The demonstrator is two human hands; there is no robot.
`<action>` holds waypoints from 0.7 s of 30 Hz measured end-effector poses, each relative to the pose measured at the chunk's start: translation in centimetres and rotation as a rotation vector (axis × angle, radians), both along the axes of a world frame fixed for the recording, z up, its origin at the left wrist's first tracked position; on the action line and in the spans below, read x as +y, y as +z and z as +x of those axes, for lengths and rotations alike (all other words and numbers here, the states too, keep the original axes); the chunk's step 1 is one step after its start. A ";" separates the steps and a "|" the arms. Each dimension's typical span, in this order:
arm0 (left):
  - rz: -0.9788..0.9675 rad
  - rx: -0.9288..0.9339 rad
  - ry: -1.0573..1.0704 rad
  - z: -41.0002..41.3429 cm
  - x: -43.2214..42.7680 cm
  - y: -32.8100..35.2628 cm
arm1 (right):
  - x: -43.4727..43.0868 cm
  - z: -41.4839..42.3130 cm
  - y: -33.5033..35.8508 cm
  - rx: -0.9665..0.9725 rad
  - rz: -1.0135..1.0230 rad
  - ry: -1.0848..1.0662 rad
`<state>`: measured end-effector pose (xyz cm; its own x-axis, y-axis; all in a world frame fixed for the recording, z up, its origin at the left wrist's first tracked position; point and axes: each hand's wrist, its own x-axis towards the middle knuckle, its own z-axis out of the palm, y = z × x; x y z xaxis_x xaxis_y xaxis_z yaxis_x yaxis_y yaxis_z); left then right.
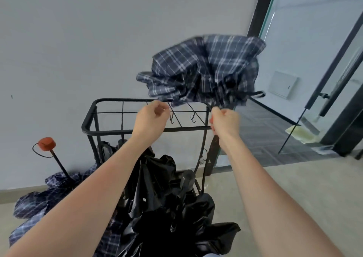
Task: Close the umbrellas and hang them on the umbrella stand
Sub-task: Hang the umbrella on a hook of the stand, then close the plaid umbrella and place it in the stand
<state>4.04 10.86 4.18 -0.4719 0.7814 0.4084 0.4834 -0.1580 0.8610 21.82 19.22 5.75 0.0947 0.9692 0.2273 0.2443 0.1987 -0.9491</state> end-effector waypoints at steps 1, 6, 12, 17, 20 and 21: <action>0.023 -0.014 0.012 -0.2 -0.2 0.5 | -0.4 -0.2 1.3 -0.009 0.064 0.020; 0.237 -0.029 0.175 -2.3 -2.2 3.5 | -2.9 -2.9 7.2 -0.023 0.335 0.157; 0.415 0.134 0.383 -7.4 -7.4 6.6 | -6.4 -9.3 9.1 -0.019 0.425 0.392; 0.401 0.274 0.534 -12.6 -12.7 7.2 | -9.6 -15.2 7.9 -0.057 0.409 0.582; 0.357 0.346 0.593 -15.0 -16.6 6.8 | -11.7 -18.8 7.0 -0.064 0.379 0.682; 0.349 0.378 0.602 -15.4 -17.7 6.7 | -12.2 -19.7 6.8 -0.076 0.372 0.709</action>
<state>-11.38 -6.84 10.84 -0.5531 0.2334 0.7997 0.8214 -0.0073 0.5703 2.16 7.03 12.56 -0.5435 0.6525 0.5281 0.0030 0.6306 -0.7761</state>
